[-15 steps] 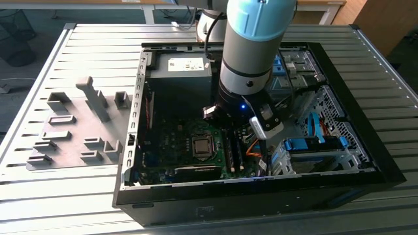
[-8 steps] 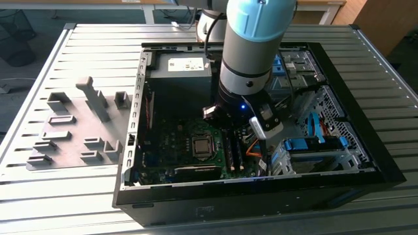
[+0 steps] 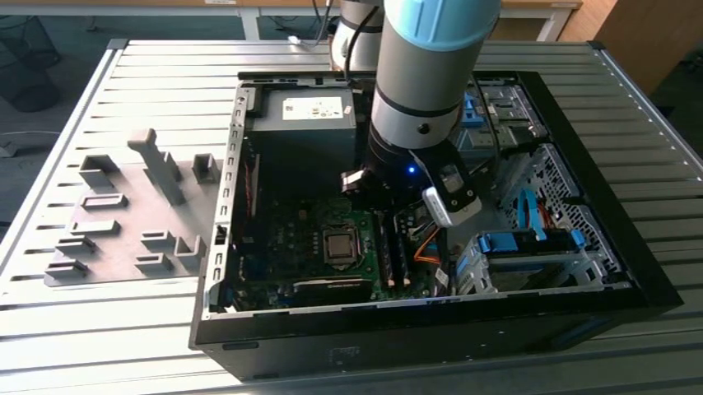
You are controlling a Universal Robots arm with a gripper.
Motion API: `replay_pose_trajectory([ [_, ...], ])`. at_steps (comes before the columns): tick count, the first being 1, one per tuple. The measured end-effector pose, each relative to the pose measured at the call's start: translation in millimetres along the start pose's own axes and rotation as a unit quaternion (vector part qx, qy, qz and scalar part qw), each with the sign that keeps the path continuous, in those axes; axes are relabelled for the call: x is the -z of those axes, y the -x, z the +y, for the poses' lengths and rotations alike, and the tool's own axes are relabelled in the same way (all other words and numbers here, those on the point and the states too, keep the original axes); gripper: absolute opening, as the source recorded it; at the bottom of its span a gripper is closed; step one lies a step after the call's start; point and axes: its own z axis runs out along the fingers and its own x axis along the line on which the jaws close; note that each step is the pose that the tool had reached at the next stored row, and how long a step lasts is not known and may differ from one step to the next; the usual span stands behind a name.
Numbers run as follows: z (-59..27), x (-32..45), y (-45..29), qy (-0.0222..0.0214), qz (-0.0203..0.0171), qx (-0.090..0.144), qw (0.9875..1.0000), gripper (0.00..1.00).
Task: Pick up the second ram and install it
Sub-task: 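Press down the second ram until it locks into place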
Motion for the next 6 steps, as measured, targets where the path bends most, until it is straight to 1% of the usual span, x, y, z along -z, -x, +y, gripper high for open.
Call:
replay_pose_trajectory([
  [6,0.0,0.1,0.0,0.0001,0.0,0.0,1.0,0.11],
])
